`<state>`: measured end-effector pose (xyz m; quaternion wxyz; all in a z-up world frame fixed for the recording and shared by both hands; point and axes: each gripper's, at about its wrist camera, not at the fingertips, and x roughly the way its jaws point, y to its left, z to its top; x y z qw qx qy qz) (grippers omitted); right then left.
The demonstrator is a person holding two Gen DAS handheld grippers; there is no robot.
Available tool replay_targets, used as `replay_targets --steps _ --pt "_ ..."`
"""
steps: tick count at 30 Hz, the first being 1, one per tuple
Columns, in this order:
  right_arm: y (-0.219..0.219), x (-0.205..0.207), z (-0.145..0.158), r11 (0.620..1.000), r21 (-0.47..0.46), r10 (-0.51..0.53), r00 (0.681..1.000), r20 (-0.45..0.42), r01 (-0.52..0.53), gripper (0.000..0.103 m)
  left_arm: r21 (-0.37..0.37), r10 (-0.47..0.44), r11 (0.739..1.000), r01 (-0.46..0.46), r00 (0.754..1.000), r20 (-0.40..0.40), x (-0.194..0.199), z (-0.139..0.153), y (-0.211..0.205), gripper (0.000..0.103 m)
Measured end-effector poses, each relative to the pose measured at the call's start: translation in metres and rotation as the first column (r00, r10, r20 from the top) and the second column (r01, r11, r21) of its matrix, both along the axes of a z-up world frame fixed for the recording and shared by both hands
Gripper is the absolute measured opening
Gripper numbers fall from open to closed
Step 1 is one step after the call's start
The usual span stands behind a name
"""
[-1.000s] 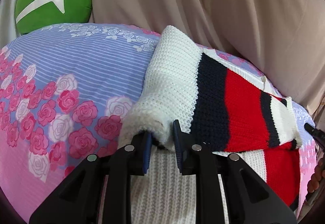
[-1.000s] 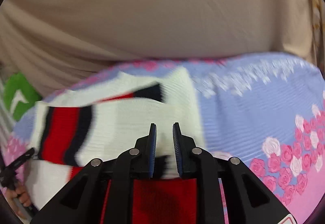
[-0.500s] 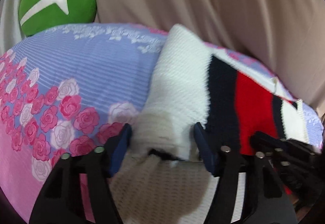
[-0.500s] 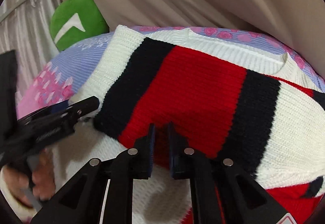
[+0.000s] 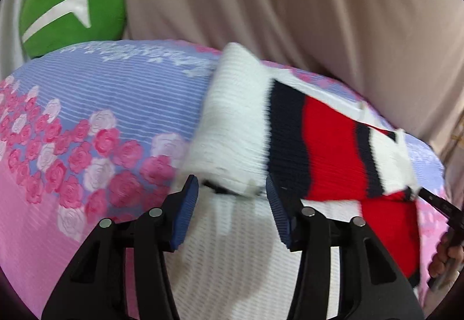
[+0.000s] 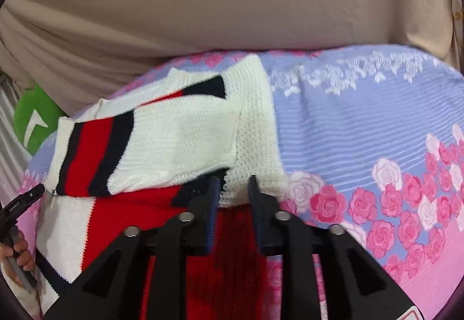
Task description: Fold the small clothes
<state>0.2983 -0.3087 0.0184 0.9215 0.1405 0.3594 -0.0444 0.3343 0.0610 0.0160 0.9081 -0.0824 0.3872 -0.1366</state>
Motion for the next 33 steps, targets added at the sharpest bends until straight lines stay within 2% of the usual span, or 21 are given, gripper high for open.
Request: replay_targets --steps 1,2,6,8,9,10,13,14,16,17,18,20,23,25,28,30,33 --pt "0.003 0.003 0.000 1.000 -0.007 0.007 1.000 0.011 -0.007 0.047 -0.007 -0.010 1.000 0.010 1.000 -0.008 0.000 0.000 -0.004 0.062" --pt "0.008 0.010 0.000 1.000 -0.006 0.013 1.000 0.012 -0.013 0.052 -0.018 -0.022 1.000 0.022 0.999 -0.027 0.005 -0.001 -0.007 0.063" --pt "0.013 0.043 -0.017 0.999 0.025 0.034 0.998 -0.050 -0.033 0.052 -0.074 0.012 0.997 -0.023 0.991 -0.136 0.031 -0.021 -0.002 0.061" --pt "0.019 0.052 -0.019 0.999 0.002 0.041 0.998 -0.040 -0.041 0.036 -0.077 0.040 0.996 -0.050 0.991 -0.128 0.036 -0.023 0.000 0.054" --pt "0.020 0.052 -0.016 0.999 0.011 0.051 0.998 -0.031 -0.051 0.011 -0.072 0.051 0.996 -0.060 0.991 -0.123 0.037 -0.023 -0.001 0.041" --pt "0.020 0.049 -0.012 0.998 0.039 0.057 0.998 -0.011 -0.057 0.005 -0.062 0.067 0.995 -0.074 0.991 -0.115 0.040 -0.022 0.001 0.032" --pt "0.015 0.032 0.012 0.999 0.041 0.027 0.996 0.087 -0.031 0.005 -0.058 0.083 0.994 -0.090 0.990 -0.118 0.042 -0.026 0.008 0.019" --pt "0.012 0.029 0.013 0.999 0.039 0.022 0.995 0.095 -0.025 0.005 -0.055 0.076 0.995 -0.083 0.991 -0.112 0.041 -0.028 0.008 0.019" --pt "0.010 0.040 -0.006 1.000 0.012 0.015 1.000 0.021 -0.015 0.004 -0.030 0.069 0.997 -0.072 0.994 -0.090 0.039 -0.028 0.006 0.019" --pt "0.007 0.051 -0.028 1.000 0.015 0.009 0.998 -0.058 -0.008 0.004 -0.012 0.068 0.998 -0.070 0.994 -0.080 0.038 -0.028 0.005 0.019" --pt "0.001 0.046 -0.030 0.999 0.030 0.011 1.000 -0.029 -0.010 0.003 -0.003 0.071 0.997 -0.071 0.995 -0.075 0.038 -0.027 0.003 0.019" --pt "-0.002 0.038 -0.016 0.998 0.060 -0.029 0.999 -0.031 0.031 0.004 0.000 0.070 0.998 -0.070 0.995 -0.077 0.036 -0.024 0.002 0.019" --pt "0.015 0.016 0.013 1.000 -0.002 -0.027 0.999 0.041 0.027 0.010 -0.025 0.042 0.999 -0.043 0.997 -0.067 0.015 -0.008 0.002 0.019" --pt "0.042 0.006 0.030 0.998 -0.043 0.040 0.995 0.088 -0.036 0.014 -0.023 0.011 1.000 -0.011 1.000 -0.022 -0.003 0.007 -0.003 0.019" --pt "0.088 0.012 0.041 0.981 -0.049 0.194 0.977 0.084 -0.190 0.014 -0.018 -0.041 0.999 0.042 0.999 0.035 -0.014 0.025 -0.018 0.021" --pt "0.127 0.031 0.038 0.957 -0.022 0.290 0.954 0.072 -0.290 0.014 -0.010 -0.058 0.998 0.059 0.997 0.048 -0.003 0.029 -0.035 0.026" --pt "0.175 0.072 0.016 0.928 0.008 0.373 0.928 0.000 -0.373 0.014 0.019 -0.026 1.000 0.025 1.000 0.015 0.027 0.014 -0.051 0.026"
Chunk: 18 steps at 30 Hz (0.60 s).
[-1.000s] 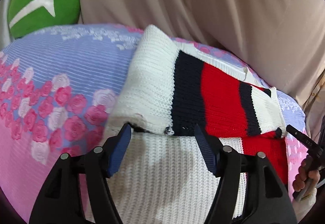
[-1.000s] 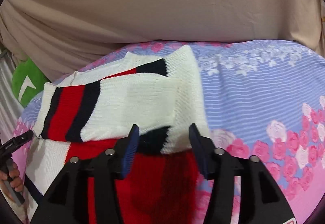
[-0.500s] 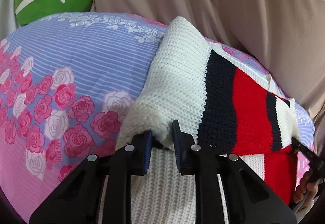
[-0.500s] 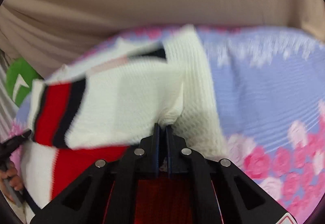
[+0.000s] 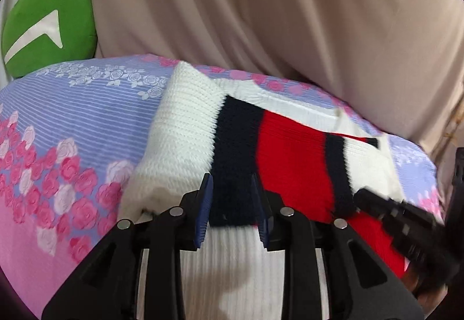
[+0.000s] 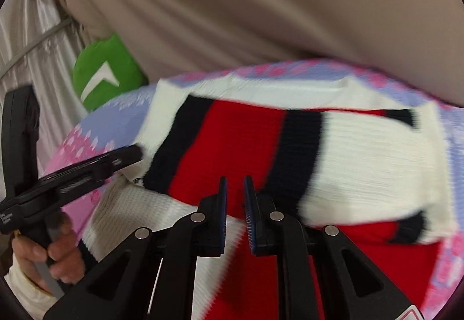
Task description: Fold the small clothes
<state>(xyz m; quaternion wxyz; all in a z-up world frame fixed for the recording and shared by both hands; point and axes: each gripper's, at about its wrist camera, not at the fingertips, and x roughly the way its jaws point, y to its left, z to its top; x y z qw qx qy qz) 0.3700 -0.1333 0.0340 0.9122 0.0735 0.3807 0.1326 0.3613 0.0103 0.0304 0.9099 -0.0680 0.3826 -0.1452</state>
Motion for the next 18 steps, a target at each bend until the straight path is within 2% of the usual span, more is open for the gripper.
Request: replay_targets --steps 3,4,5,6,7,9,11,13,14,16,17,18 --pt "0.009 0.018 -0.025 0.997 -0.078 -0.009 0.999 -0.053 0.005 0.012 0.037 0.066 0.997 -0.064 0.996 -0.058 0.023 -0.024 0.009 0.026" --pt "0.002 0.017 -0.028 0.997 -0.076 -0.012 0.998 -0.054 0.008 0.002 0.004 0.057 0.998 -0.057 0.996 -0.074 0.024 -0.031 0.020 0.021" --pt "-0.014 0.013 -0.030 0.998 -0.060 -0.010 0.998 -0.055 0.007 0.001 -0.020 0.040 0.999 -0.041 0.997 -0.071 0.022 -0.034 0.029 0.015" --pt "-0.034 0.006 -0.031 0.998 -0.054 -0.036 0.998 -0.051 0.034 0.001 -0.021 0.031 0.999 -0.032 0.998 -0.061 0.018 -0.036 0.037 0.003" --pt "-0.053 -0.003 -0.030 0.997 -0.046 -0.061 0.997 -0.045 0.059 0.000 -0.025 0.013 1.000 -0.015 0.998 -0.054 0.014 -0.038 0.047 0.000" --pt "-0.097 -0.019 -0.029 0.988 -0.031 -0.151 0.988 -0.044 0.150 0.000 -0.065 -0.017 0.998 0.014 0.999 -0.048 0.007 -0.040 0.058 0.000" --pt "-0.136 -0.037 -0.030 0.950 -0.105 -0.301 0.952 -0.044 0.296 0.004 -0.042 -0.025 0.999 0.024 0.999 -0.040 0.000 -0.036 0.058 0.000" --pt "-0.164 -0.057 -0.029 0.942 -0.001 -0.335 0.939 -0.077 0.336 0.001 -0.022 -0.011 1.000 0.011 0.999 -0.033 -0.010 -0.030 0.054 0.001" --pt "-0.168 -0.067 -0.026 0.937 0.014 -0.347 0.935 -0.074 0.349 0.002 -0.032 -0.014 0.999 0.013 0.999 -0.035 -0.016 -0.026 0.052 0.001" --pt "-0.159 -0.081 -0.017 0.935 -0.020 -0.353 0.935 -0.030 0.353 0.014 -0.058 -0.059 0.997 0.057 0.998 -0.024 -0.032 -0.017 0.041 0.006" --pt "-0.151 -0.086 -0.014 0.939 -0.030 -0.342 0.939 -0.016 0.342 0.014 -0.050 -0.066 0.997 0.064 0.998 -0.025 -0.036 -0.017 0.036 0.008" --pt "-0.143 -0.085 -0.013 0.950 -0.016 -0.313 0.950 -0.022 0.312 0.014 -0.043 -0.082 0.996 0.081 0.996 -0.036 -0.040 -0.019 0.030 0.015"
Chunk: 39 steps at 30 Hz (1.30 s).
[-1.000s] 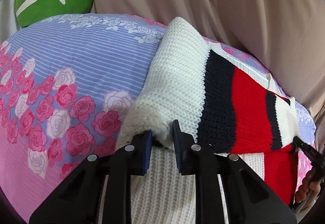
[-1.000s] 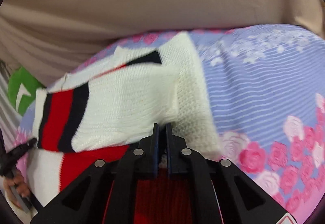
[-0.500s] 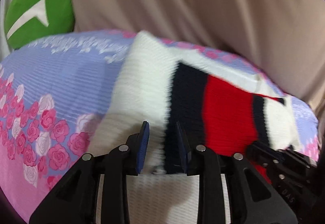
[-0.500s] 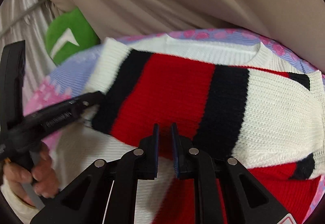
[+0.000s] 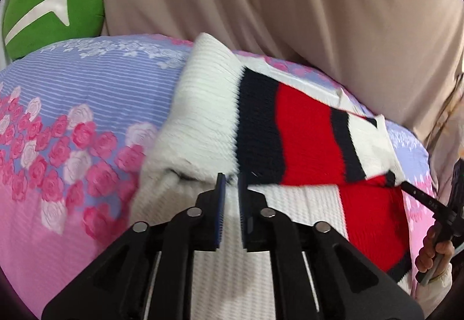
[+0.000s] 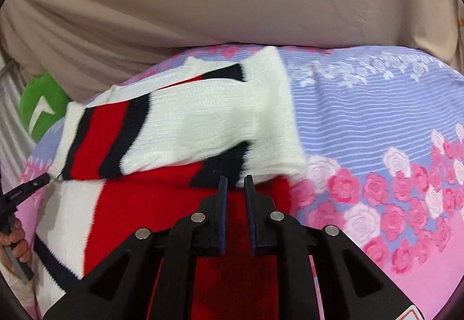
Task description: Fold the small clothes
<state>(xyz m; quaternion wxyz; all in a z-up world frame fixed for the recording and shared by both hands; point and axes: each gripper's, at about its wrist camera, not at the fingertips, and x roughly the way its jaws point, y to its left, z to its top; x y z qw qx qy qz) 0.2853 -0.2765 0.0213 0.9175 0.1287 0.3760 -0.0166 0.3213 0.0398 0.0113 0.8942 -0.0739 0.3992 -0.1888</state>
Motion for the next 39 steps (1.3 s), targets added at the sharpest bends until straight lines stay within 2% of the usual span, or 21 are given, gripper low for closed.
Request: replay_targets --steps 1,4,7,9,12,17,20,21,23,25,26,29,33,39 --pt "0.008 0.003 0.000 1.000 0.009 0.024 1.000 -0.003 -0.024 0.014 0.010 -0.024 1.000 0.024 1.000 -0.020 -0.002 -0.005 -0.005 0.021" --pt "0.029 0.017 -0.002 0.997 -0.031 0.068 0.998 -0.007 -0.068 0.014 0.052 0.011 0.999 -0.007 0.998 -0.061 0.013 -0.023 -0.008 0.020" --pt "0.034 0.037 -0.015 0.995 -0.071 0.065 0.997 -0.051 -0.068 0.013 0.033 0.060 0.998 -0.059 0.997 -0.044 0.018 -0.023 0.006 0.018" --pt "0.025 0.040 -0.022 0.997 -0.042 0.060 0.997 -0.053 -0.062 0.007 0.025 0.088 0.996 -0.087 0.995 -0.050 0.020 -0.022 0.019 0.018" --pt "0.017 0.024 -0.014 0.999 0.003 0.039 0.998 -0.051 -0.039 0.011 0.036 0.105 0.994 -0.103 0.994 -0.044 0.016 -0.020 0.035 0.018" --pt "0.005 -0.027 -0.005 1.000 -0.008 -0.006 0.999 -0.032 0.006 0.017 0.009 0.135 0.991 -0.135 0.989 -0.066 -0.004 -0.018 0.060 0.016" --pt "-0.006 -0.076 -0.004 0.999 -0.007 -0.044 0.998 -0.033 0.044 0.030 -0.012 0.119 0.993 -0.121 0.988 -0.096 -0.030 -0.016 0.074 0.021" --pt "-0.009 -0.092 -0.005 0.998 -0.004 -0.055 0.998 -0.036 0.055 0.035 -0.014 0.114 0.993 -0.116 0.988 -0.103 -0.041 -0.016 0.078 0.026" --pt "-0.013 -0.125 -0.009 0.997 -0.001 -0.081 0.996 -0.045 0.081 0.039 -0.021 0.099 0.995 -0.102 0.987 -0.128 -0.066 -0.017 0.082 0.038" --pt "-0.014 -0.161 -0.016 0.995 0.021 -0.097 0.993 -0.063 0.098 0.044 -0.028 0.100 0.994 -0.105 0.984 -0.150 -0.092 -0.017 0.090 0.059" --pt "-0.014 -0.180 -0.020 0.994 0.031 -0.105 0.992 -0.073 0.107 0.044 -0.035 0.104 0.993 -0.112 0.980 -0.168 -0.109 -0.018 0.097 0.062" --pt "-0.011 -0.229 -0.029 0.989 0.089 -0.108 0.991 -0.081 0.115 0.045 -0.106 0.106 0.986 -0.132 0.969 -0.222 -0.153 -0.025 0.118 0.064" --pt "0.009 -0.280 -0.039 0.981 0.184 -0.052 0.996 -0.073 0.065 0.056 -0.218 0.101 0.962 -0.167 0.953 -0.287 -0.199 -0.039 0.131 0.070" --pt "0.043 -0.290 -0.054 0.961 0.277 0.014 0.998 -0.056 0.002 0.062 -0.306 0.018 0.946 -0.104 0.963 -0.271 -0.233 -0.043 0.113 0.070"
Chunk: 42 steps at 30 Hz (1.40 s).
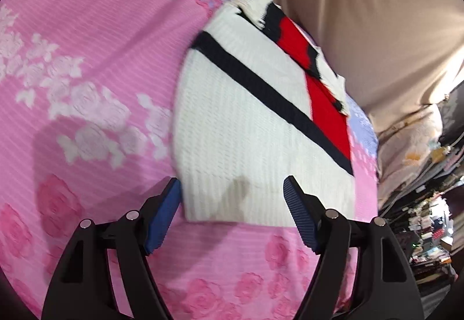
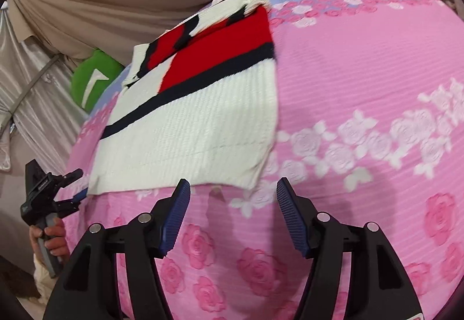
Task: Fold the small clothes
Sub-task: 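Grasp the sweater hem with both grippers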
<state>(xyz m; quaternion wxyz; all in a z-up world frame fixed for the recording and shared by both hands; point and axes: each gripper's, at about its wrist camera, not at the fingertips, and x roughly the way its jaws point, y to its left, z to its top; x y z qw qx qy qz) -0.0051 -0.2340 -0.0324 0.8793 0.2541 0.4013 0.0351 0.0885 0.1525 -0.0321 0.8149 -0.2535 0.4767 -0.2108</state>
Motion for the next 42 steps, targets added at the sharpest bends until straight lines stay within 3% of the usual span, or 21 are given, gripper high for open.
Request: replay_targets --steps 5,7,8,9,10,12,19,25,28,31,34,36,39,42 --pt "0.004 0.008 -0.004 0.998 0.042 -0.046 0.998 0.043 0.044 0.065 0.009 0.007 1.000 -0.007 0.999 0.034 0.002 -0.001 -0.014 0.066" --pt "0.000 0.014 -0.005 0.996 0.076 -0.059 0.997 0.047 0.056 0.065 -0.013 -0.007 1.000 0.007 1.000 0.019 0.007 -0.003 -0.019 0.044" --pt "0.000 0.018 -0.005 0.995 0.082 -0.066 0.997 0.048 0.062 0.063 -0.022 -0.014 1.000 0.015 1.000 0.010 0.008 -0.003 -0.021 0.039" --pt "0.000 0.021 -0.004 0.995 0.079 -0.067 0.996 0.051 0.063 0.054 -0.025 -0.018 1.000 0.019 1.000 0.013 0.009 -0.003 -0.023 0.028" --pt "0.001 0.023 -0.003 0.995 0.076 -0.069 0.996 0.049 0.065 0.037 -0.019 -0.020 1.000 0.020 0.999 0.025 0.008 0.000 -0.025 0.020" --pt "0.001 0.025 -0.003 0.994 0.094 -0.069 0.997 0.047 0.064 0.013 -0.028 -0.016 0.999 0.017 0.999 0.046 0.003 0.006 -0.023 0.015" --pt "0.008 -0.021 0.033 0.995 0.038 -0.097 0.978 0.186 0.091 0.008 -0.002 -0.019 1.000 0.020 0.978 0.209 -0.041 0.047 -0.012 0.010" --pt "0.022 -0.105 0.080 0.994 -0.070 -0.056 0.936 0.347 0.086 0.008 0.000 -0.061 0.998 0.066 0.934 0.352 -0.114 0.088 0.005 0.010" --pt "0.029 -0.152 0.107 0.989 -0.131 -0.010 0.902 0.432 0.074 0.008 0.003 -0.097 0.994 0.108 0.884 0.458 -0.167 0.119 0.015 0.010" --pt "0.031 -0.190 0.139 0.982 -0.162 0.001 0.851 0.524 0.099 0.007 -0.004 -0.116 0.989 0.146 0.799 0.590 -0.212 0.158 0.024 0.010" --pt "0.020 -0.208 0.175 0.981 -0.131 -0.026 0.762 0.647 0.145 0.005 0.009 -0.122 0.988 0.156 0.734 0.668 -0.224 0.189 0.019 0.010" --pt "0.007 -0.199 0.187 0.985 -0.098 -0.037 0.722 0.691 0.144 0.005 0.024 -0.131 0.987 0.160 0.703 0.699 -0.215 0.204 0.011 0.010" --pt "-0.007 -0.156 0.191 0.986 -0.089 -0.045 0.731 0.681 0.144 0.005 0.071 -0.148 0.988 0.138 0.707 0.691 -0.174 0.211 -0.009 0.010" --pt "-0.018 -0.089 0.180 0.988 -0.089 -0.049 0.796 0.603 0.129 0.005 0.133 -0.168 0.985 0.109 0.766 0.621 -0.109 0.198 -0.035 0.010"
